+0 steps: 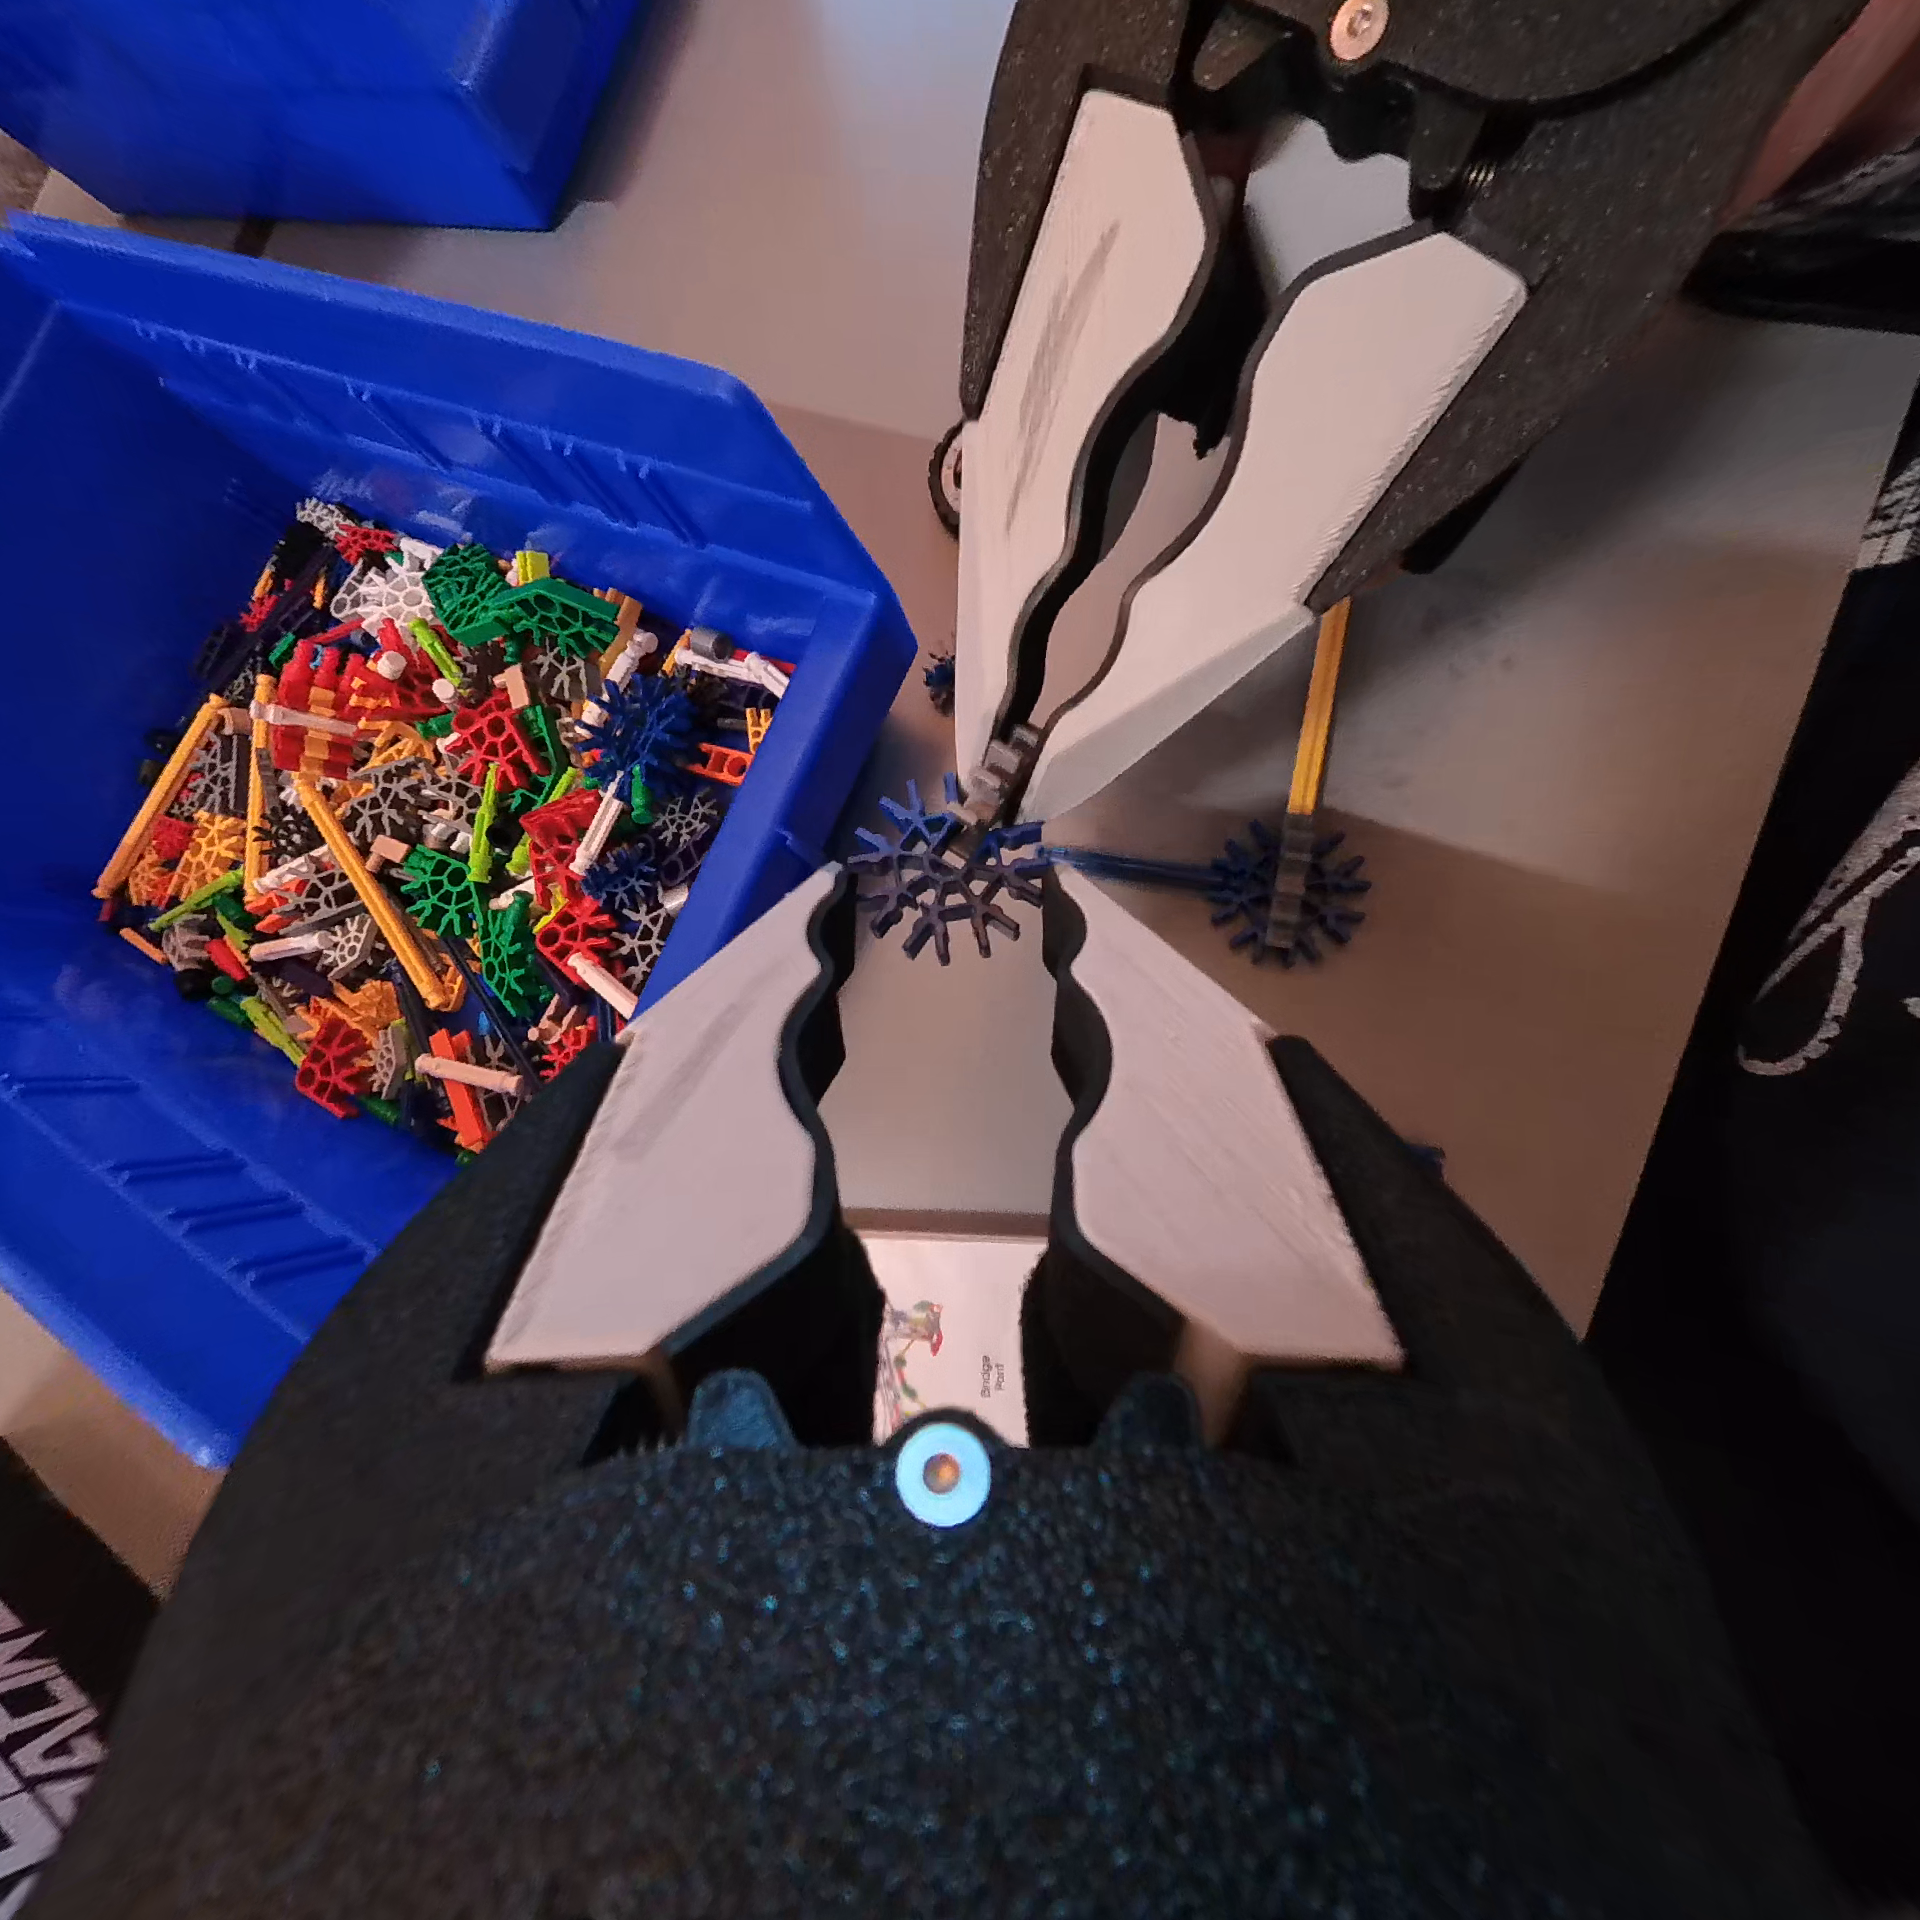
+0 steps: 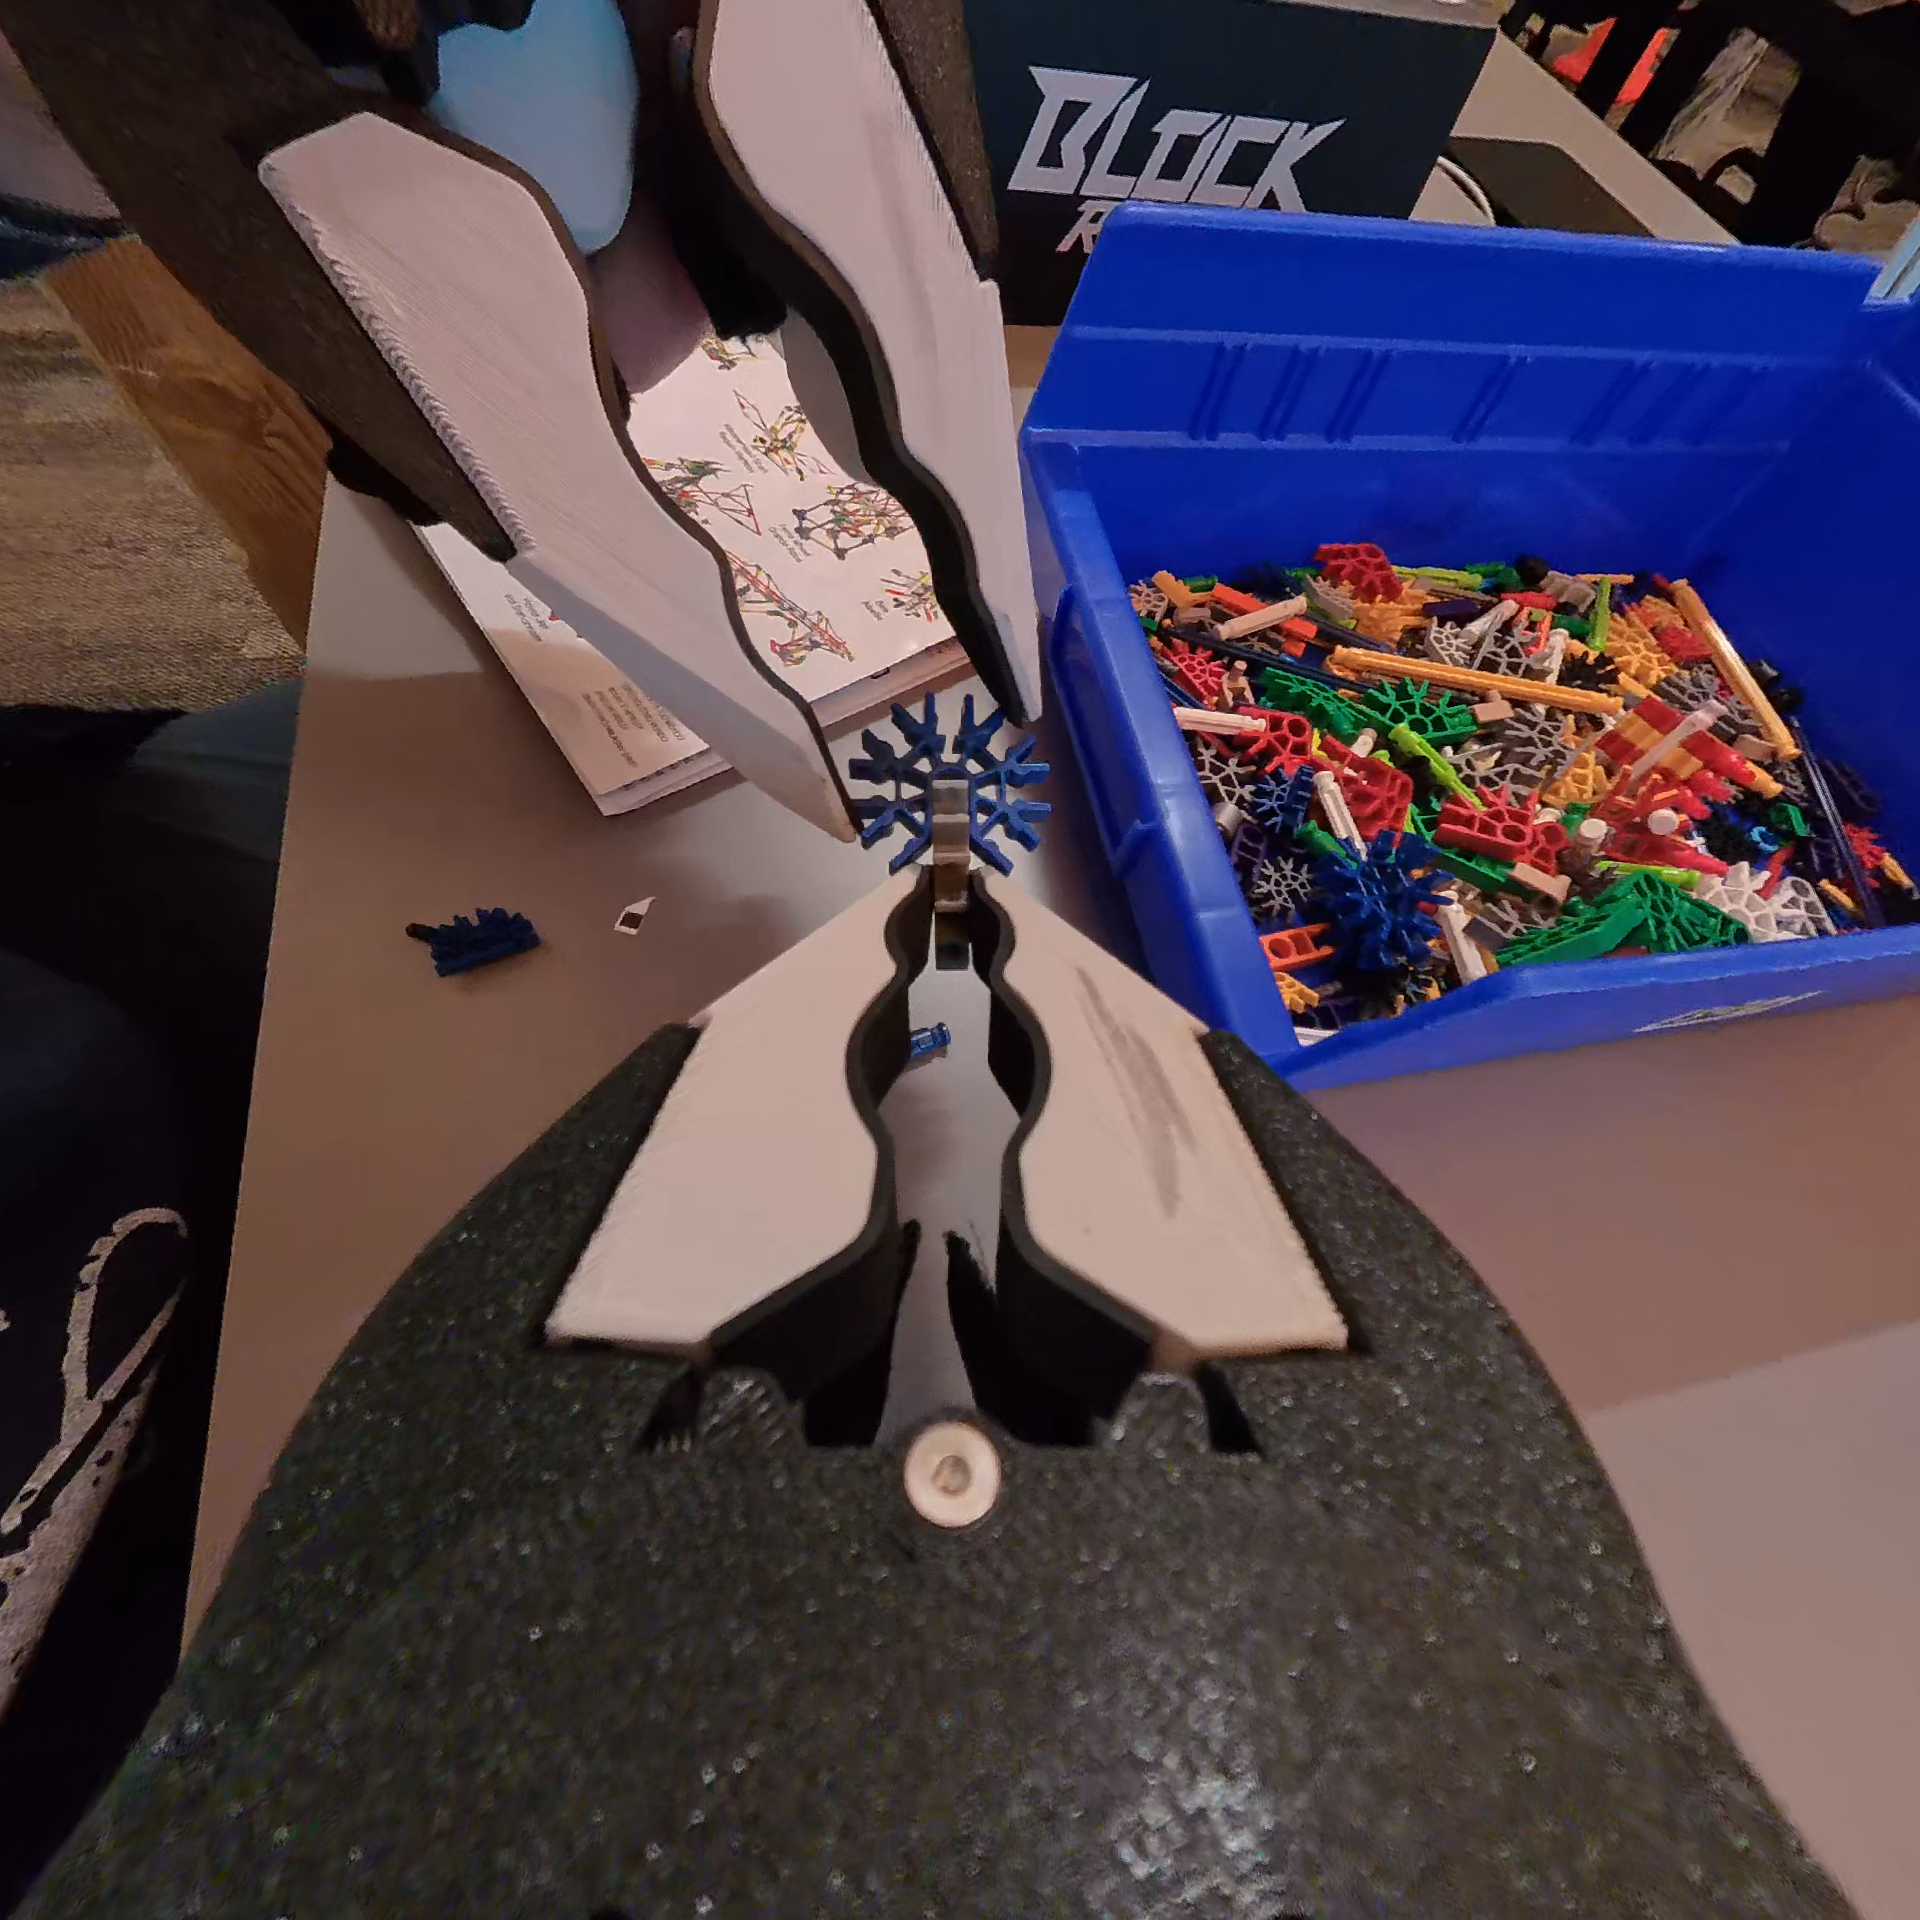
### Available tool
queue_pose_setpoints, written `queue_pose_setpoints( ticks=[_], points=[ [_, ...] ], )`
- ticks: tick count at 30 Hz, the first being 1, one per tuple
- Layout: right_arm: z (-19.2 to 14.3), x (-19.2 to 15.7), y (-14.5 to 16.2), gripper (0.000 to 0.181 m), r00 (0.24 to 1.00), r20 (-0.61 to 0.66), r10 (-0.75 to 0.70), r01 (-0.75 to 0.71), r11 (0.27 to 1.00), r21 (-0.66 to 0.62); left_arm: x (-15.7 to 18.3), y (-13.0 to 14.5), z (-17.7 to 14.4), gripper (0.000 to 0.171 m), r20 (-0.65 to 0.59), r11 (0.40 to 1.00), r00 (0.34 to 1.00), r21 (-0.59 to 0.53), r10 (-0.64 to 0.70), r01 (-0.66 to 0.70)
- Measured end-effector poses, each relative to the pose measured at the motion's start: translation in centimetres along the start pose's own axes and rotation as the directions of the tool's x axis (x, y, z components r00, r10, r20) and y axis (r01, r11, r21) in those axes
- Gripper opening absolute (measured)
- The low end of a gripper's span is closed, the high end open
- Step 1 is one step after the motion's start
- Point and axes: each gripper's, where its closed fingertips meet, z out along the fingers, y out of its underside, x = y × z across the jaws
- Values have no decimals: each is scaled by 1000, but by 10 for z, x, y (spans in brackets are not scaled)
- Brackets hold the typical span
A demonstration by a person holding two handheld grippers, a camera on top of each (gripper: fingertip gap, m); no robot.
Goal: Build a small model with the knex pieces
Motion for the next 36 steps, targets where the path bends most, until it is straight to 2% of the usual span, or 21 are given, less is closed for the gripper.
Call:
queue_pose_setpoints(
  ticks=[4,7,9,11,15,20,24,28,31,36],
  points=[
    [0,2,0,5,1000,-6,10,-10,1000,-2,-1,0,2,33,1,1000,1000,21,-20,20],
    [1,2,3,5,1000,-2,21,-21,1000,-15,1,6,7,33,25,999,999,-23,25,-25],
    [2,1,2,5,1000,-1,26,-26,1000,-12,17,0,9,7,-27,998,998,6,63,-63],
    [2,2,3,5,1000,-2,31,-31,999,-20,11,0,10,3,24,998,998,4,65,-65],
    [11,-5,16,5,1000,19,9,-7,996,-83,6,3,10,7,-26,998,999,36,-44,45],
    [10,1,14,5,999,11,45,-44,997,-62,4,13,9,13,-5,999,999,25,-33,33],
    [5,3,8,5,997,26,74,-73,997,-27,2,10,7,18,7,995,999,81,-54,53],
    [4,-7,4,5,992,97,76,-75,997,-7,8,0,7,20,-12,990,999,138,-34,35],
    [3,-11,5,5,992,115,47,-46,999,-11,15,-4,6,8,-78,982,996,179,-40,53],
    [1,-15,-1,7,986,150,70,-74,997,23,17,-9,-2,5,-164,958,981,248,-101,141]
  ],
)
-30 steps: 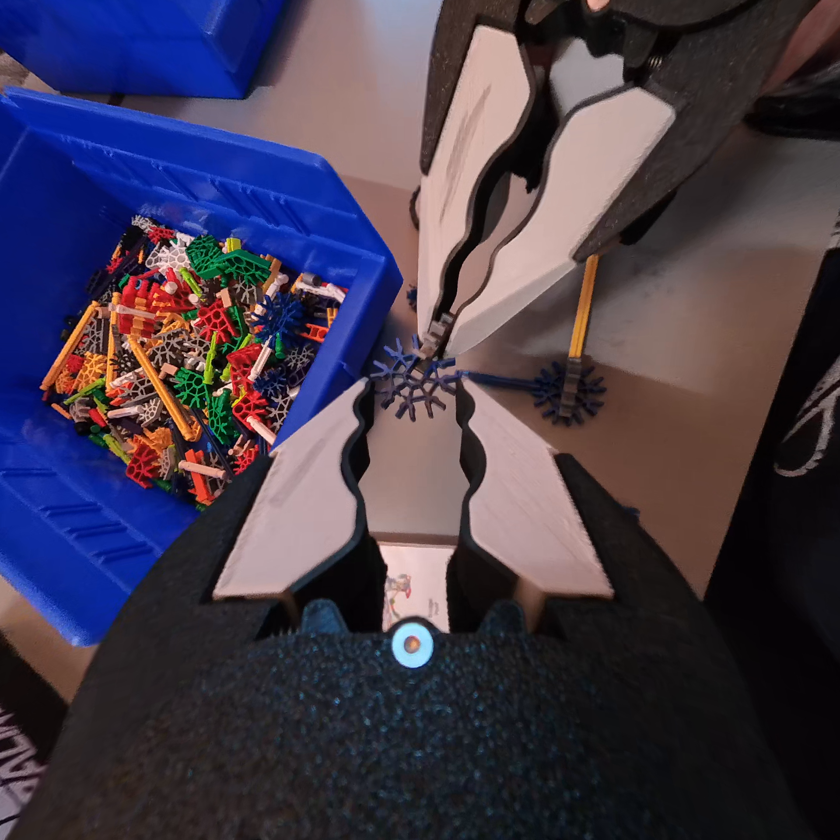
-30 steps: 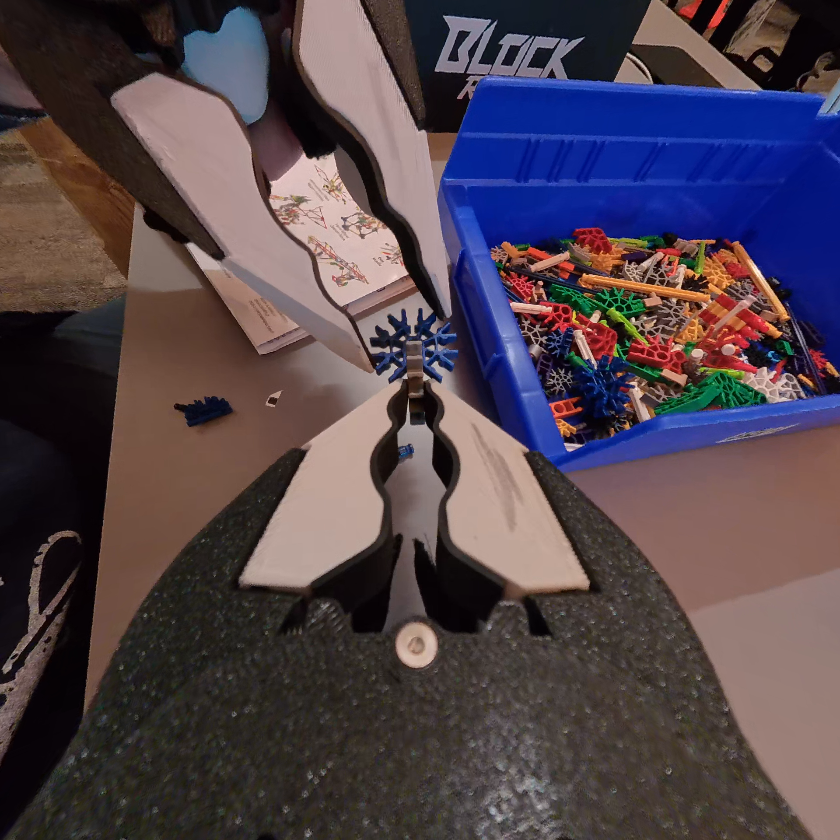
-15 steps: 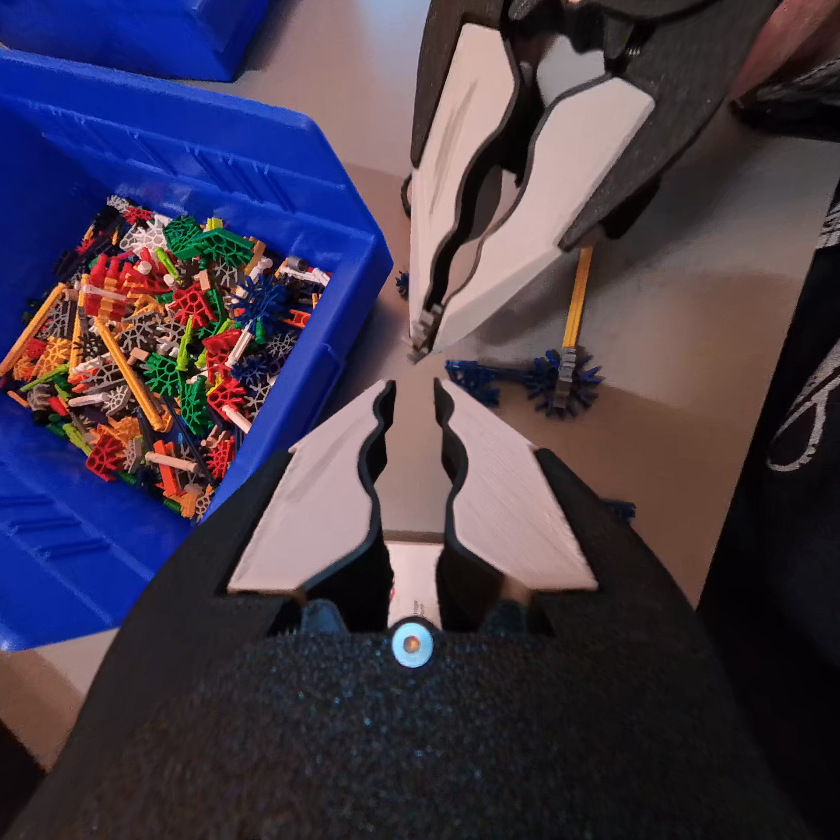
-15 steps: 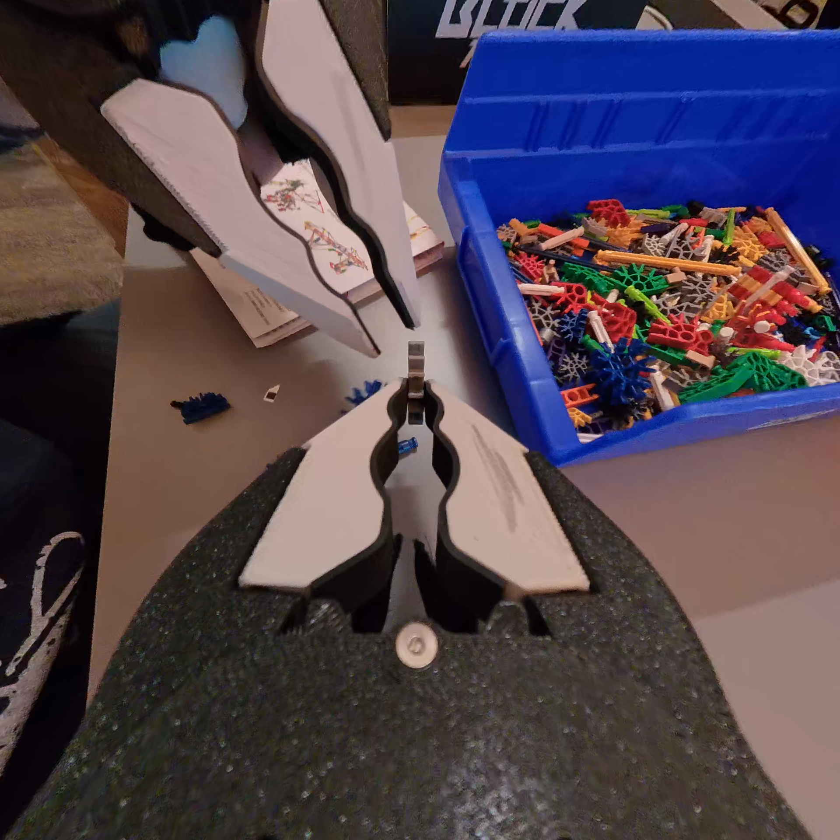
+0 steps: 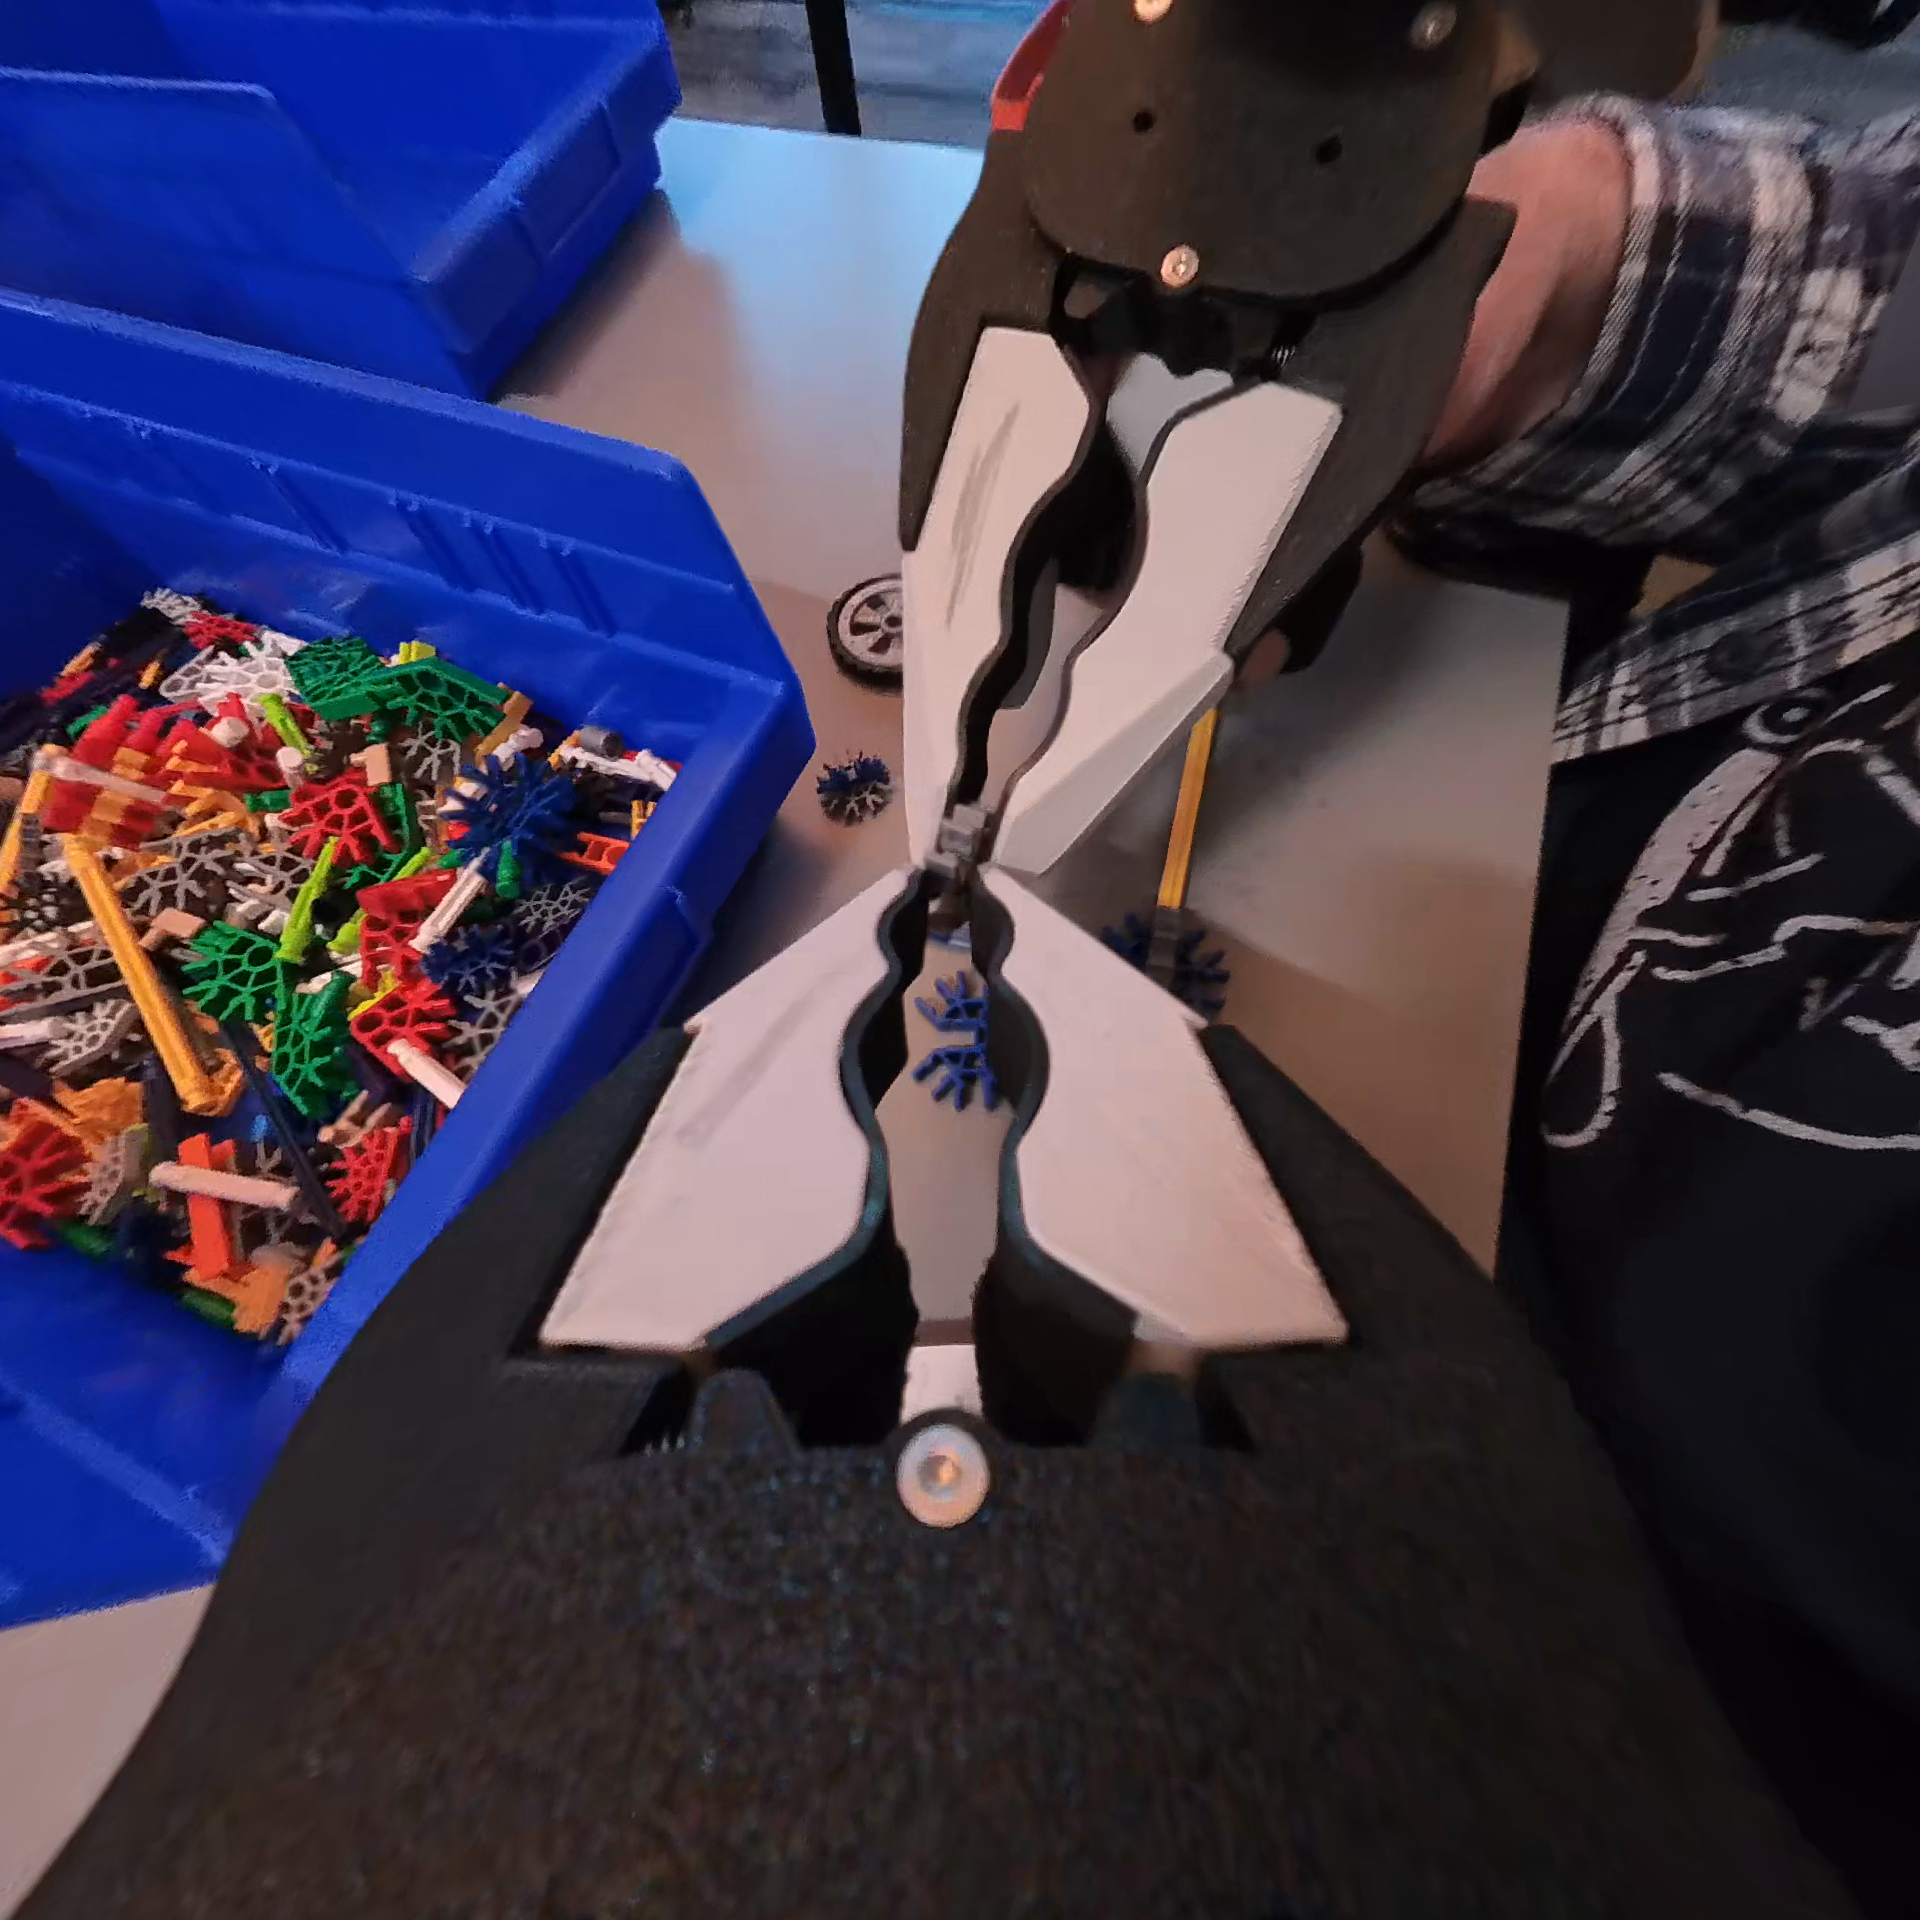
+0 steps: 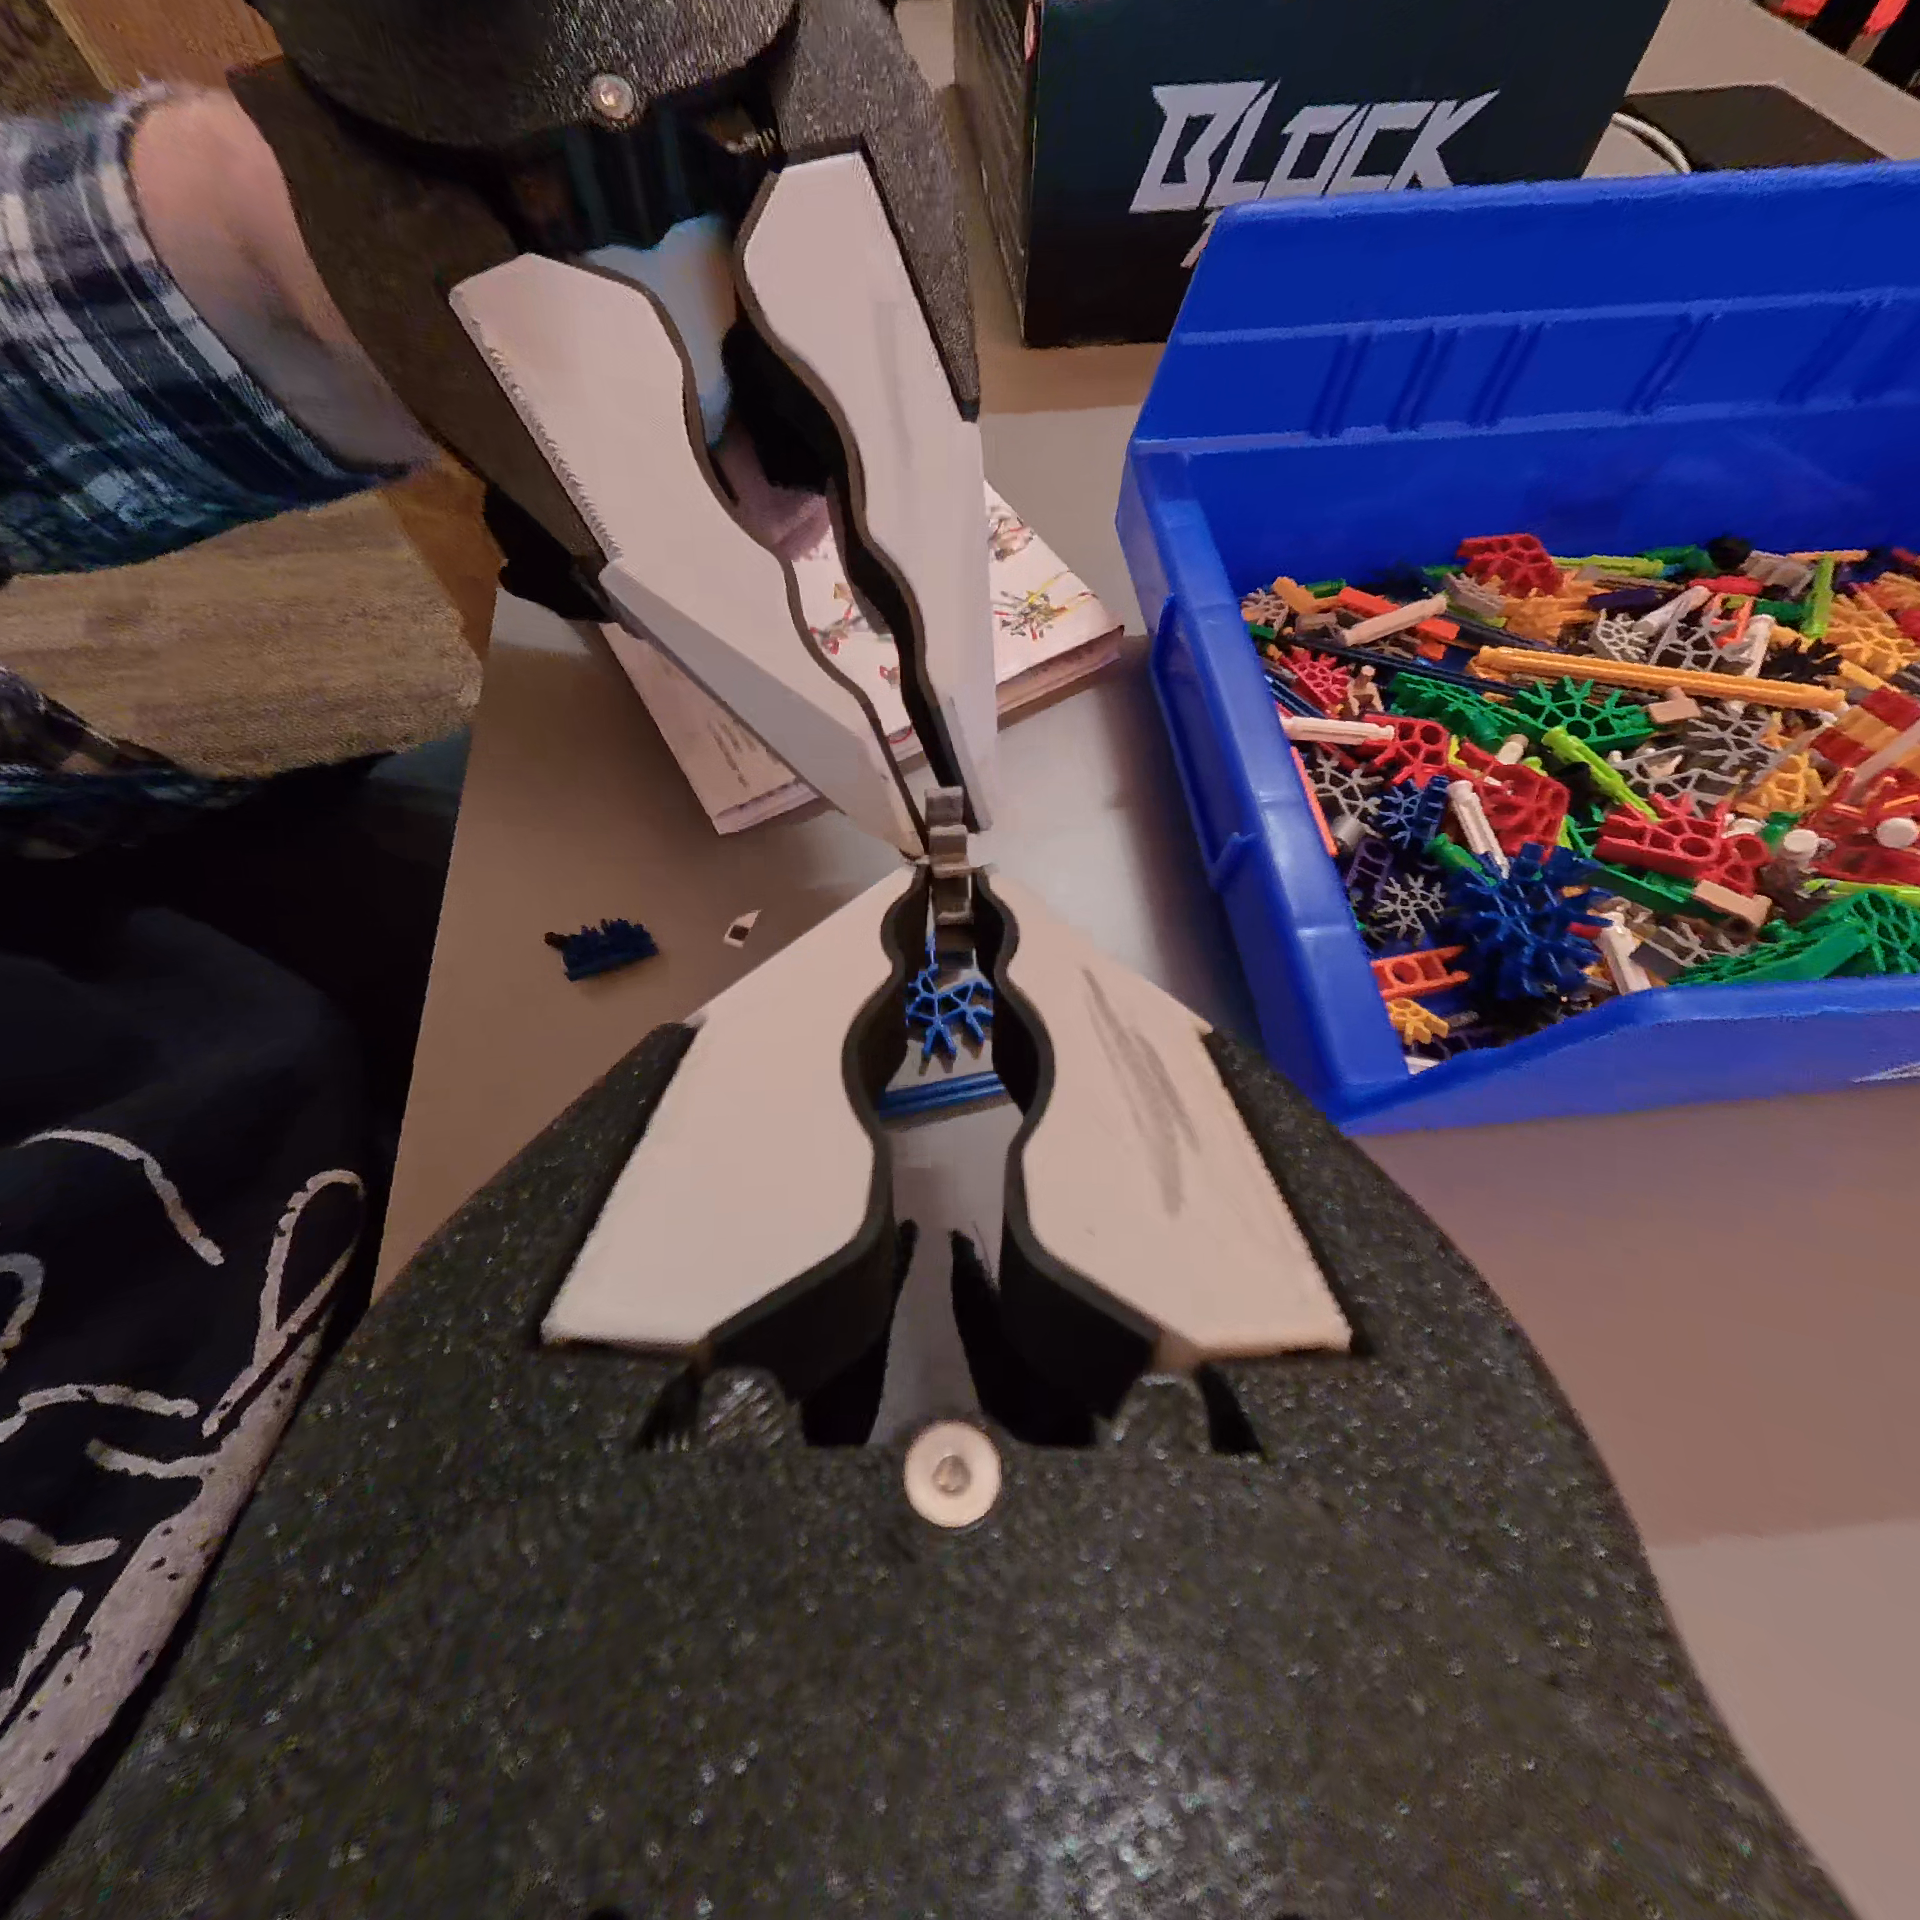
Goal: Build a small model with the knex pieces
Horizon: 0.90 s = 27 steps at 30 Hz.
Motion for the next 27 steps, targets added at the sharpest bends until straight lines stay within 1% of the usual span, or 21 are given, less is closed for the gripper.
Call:
queue_pose_setpoints(
  ticks=[4,6,9,14,16,18,19,20,22,23,25,27],
  points=[
    [-4,5,-6,15,999,-7,40,-39,998,41,-6,-13,-13,4,-52,986,992,117,-113,118],
    [-4,6,-7,14,999,-9,47,-46,998,52,-8,-16,-17,4,-75,976,986,153,-147,157],
    [-7,6,-12,8,999,-6,52,-52,995,82,-8,-15,-16,4,-97,971,981,157,-168,182],
    [-8,6,-15,8,998,4,66,-66,992,104,-8,-16,-17,4,-144,955,967,180,-210,235],
    [-8,5,-14,6,999,1,53,-52,994,97,-9,-14,-16,5,-143,955,966,172,-217,240],
    [-9,8,-14,5,999,-18,50,-48,994,97,-15,-11,-15,8,-108,955,967,164,-230,245],
    [-10,11,-14,5,998,-29,60,-56,993,101,-18,-7,-15,20,-86,959,968,144,-235,245],
    [-12,15,-15,5,997,-38,74,-69,992,107,-18,-1,-14,27,-74,964,969,109,-235,242],
    [-14,20,-14,5,994,-51,99,-92,989,112,-11,16,-9,30,-53,983,982,5,-183,184],
    [-15,21,-14,5,993,-54,102,-96,989,112,-9,26,-5,32,-20,988,989,-57,-146,145],
    [-13,21,-12,5,994,-59,95,-88,991,99,-7,47,3,34,45,979,995,-181,-84,90],
    [-11,20,-10,5,995,-65,80,-75,994,85,-1,61,11,35,65,962,997,-267,-43,59]
  ],
)
